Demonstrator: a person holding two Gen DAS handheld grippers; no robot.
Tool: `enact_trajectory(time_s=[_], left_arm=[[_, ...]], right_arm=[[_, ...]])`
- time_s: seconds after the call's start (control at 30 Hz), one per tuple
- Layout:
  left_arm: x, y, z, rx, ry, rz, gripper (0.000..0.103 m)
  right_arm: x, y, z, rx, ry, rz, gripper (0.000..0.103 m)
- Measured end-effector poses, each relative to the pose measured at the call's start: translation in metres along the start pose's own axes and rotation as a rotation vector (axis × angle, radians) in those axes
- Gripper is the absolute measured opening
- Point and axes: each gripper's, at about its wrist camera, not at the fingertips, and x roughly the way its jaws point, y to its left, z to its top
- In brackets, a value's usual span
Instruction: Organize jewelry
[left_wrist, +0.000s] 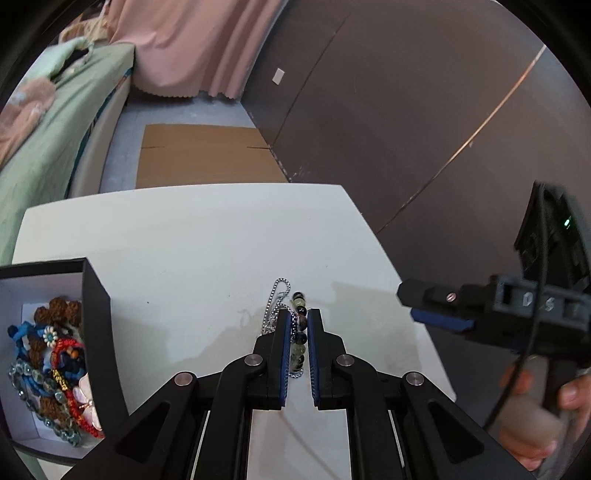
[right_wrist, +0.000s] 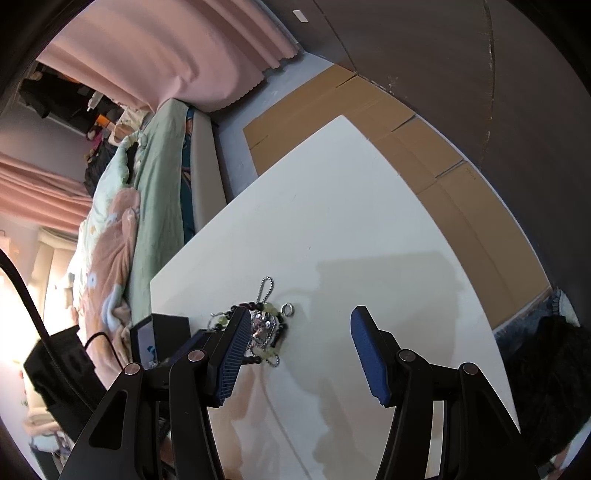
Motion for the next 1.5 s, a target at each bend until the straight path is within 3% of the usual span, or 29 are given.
enact_trajectory(time_s=[0.2, 0.43, 0.67, 0.87, 1.0, 1.07, 1.1, 1.13, 1.17, 1.43, 1.5], left_arm=[[-0.002, 0.010, 0.001, -0.065, 0.023, -0.058, 0.009], [0.003, 0.036, 0.003, -0.178, 0.036, 0.000, 0.010], [0.015, 0.039, 0.000, -0.164, 0.082, 0.043, 0.010], [0.022, 0.040, -0.002, -0.180, 0.132, 0.022, 0.010], [0.010, 0.044, 0.001, -0.201, 0.096, 0.026, 0.011], [0.003, 0.044, 0.003, -0.210, 0.075, 0.008, 0.025], [0.001, 0.045, 0.003, -0.217, 0.067, -0.004, 0.043], [-0.003, 0.044, 0.002, -0.226, 0.053, -0.041, 0.053], [-0.004, 0.043, 0.002, -0.226, 0.047, -0.056, 0.056], [0.004, 0.017, -0.006, -0.111, 0.040, 0.018, 0.059], [0.005, 0.013, -0.009, -0.077, 0.039, 0.045, 0.056]], right_arm=[[0.003, 0.005, -0.006, -0.017, 0.009, 0.000, 0.057], [0.012, 0.012, -0.011, -0.043, 0.045, 0.001, 0.057], [0.015, 0.013, -0.013, -0.050, 0.056, -0.006, 0.057], [0.017, 0.014, -0.013, -0.059, 0.065, -0.007, 0.057], [0.017, 0.014, -0.013, -0.061, 0.067, -0.007, 0.057], [0.017, 0.014, -0.013, -0.058, 0.065, -0.006, 0.057], [0.016, 0.013, -0.013, -0.057, 0.065, -0.006, 0.057], [0.016, 0.013, -0.013, -0.055, 0.064, -0.006, 0.057], [0.016, 0.013, -0.013, -0.054, 0.063, -0.006, 0.057], [0.011, 0.005, -0.010, -0.028, 0.047, -0.004, 0.057], [0.009, 0.000, -0.007, -0.012, 0.040, -0.008, 0.057]])
